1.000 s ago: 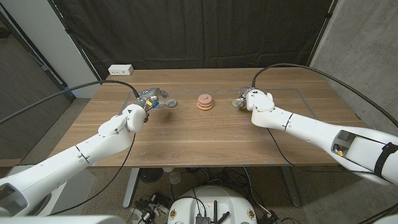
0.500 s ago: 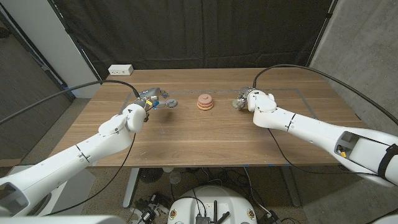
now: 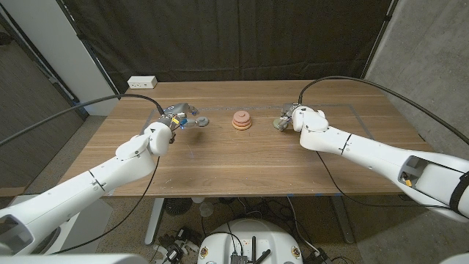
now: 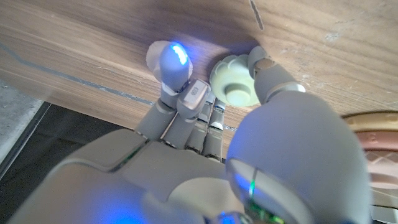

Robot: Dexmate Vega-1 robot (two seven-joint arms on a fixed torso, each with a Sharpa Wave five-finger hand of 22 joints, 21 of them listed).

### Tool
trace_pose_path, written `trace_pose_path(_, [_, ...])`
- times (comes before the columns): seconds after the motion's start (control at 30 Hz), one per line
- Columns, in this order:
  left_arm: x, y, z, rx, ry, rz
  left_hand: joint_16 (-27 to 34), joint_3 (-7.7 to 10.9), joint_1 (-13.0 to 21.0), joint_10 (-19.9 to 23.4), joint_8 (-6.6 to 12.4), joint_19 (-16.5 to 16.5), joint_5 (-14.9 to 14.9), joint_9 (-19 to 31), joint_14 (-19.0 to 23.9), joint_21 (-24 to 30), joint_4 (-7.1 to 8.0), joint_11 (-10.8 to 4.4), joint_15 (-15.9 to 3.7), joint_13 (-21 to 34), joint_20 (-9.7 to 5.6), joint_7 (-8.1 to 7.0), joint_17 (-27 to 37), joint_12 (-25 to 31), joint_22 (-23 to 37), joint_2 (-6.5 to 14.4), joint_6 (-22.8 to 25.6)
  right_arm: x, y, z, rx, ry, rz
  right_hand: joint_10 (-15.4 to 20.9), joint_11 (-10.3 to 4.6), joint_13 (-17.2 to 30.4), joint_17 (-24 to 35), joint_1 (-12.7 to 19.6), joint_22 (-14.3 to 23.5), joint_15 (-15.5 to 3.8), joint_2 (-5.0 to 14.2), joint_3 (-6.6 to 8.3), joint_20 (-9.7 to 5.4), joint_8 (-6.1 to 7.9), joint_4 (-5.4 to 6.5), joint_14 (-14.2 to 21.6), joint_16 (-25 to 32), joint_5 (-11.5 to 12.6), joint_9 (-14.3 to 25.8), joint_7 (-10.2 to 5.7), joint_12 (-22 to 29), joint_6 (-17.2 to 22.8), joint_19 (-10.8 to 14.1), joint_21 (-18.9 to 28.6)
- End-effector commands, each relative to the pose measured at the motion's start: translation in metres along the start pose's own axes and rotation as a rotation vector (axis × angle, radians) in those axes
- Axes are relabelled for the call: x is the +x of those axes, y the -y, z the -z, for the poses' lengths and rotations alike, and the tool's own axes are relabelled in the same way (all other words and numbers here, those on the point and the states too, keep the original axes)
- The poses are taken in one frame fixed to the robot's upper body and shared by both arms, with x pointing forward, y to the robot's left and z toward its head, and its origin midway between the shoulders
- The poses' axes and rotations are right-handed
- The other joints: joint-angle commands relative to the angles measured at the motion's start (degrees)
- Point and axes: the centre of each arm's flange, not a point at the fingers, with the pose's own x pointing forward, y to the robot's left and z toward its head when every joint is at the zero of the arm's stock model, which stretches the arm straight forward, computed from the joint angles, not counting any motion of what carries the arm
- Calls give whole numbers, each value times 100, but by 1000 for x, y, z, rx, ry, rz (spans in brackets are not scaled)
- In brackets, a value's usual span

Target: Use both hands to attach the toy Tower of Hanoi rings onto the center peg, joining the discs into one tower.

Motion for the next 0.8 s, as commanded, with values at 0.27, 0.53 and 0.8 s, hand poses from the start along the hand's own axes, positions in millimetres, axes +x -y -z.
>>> trace_pose_path(0.27, [-3, -2, 0, 2, 1, -5, 5, 76, -28, 82, 5, -21, 32, 36, 21, 48, 5, -21, -95, 18, -590, 8, 31, -9, 9, 18, 62, -13, 19, 0, -14, 17, 50, 941, -829, 174, 11, 100, 42, -122, 282, 79, -77, 339, 4, 103, 44, 38, 26, -565, 16, 676, 94, -21])
trace_pose_path(0.53, [-5, -2, 1, -5, 0, -8, 23, 99, -42, 114, -2, -24, 32, 39, 31, 55, 6, -32, -95, 30, -590, 1, 41, -11, 9, 16, 73, -24, 30, -3, -21, 32, 72, 988, -820, 184, 13, 109, 47, -122, 280, 85, -77, 362, -7, 121, 49, 44, 22, -566, 9, 734, 104, -27])
trace_pose_path(0.8, [-7, -3, 1, -6, 2, -14, 32, 123, -48, 125, -5, -29, 30, 43, 31, 67, 3, -31, -94, 37, -591, 12, 45, -23, 10, 12, 94, -33, 41, -4, -29, 43, 78, 1042, -815, 202, 12, 113, 55, -121, 285, 92, -77, 381, -10, 138, 49, 51, 17, -567, 2, 786, 116, -34])
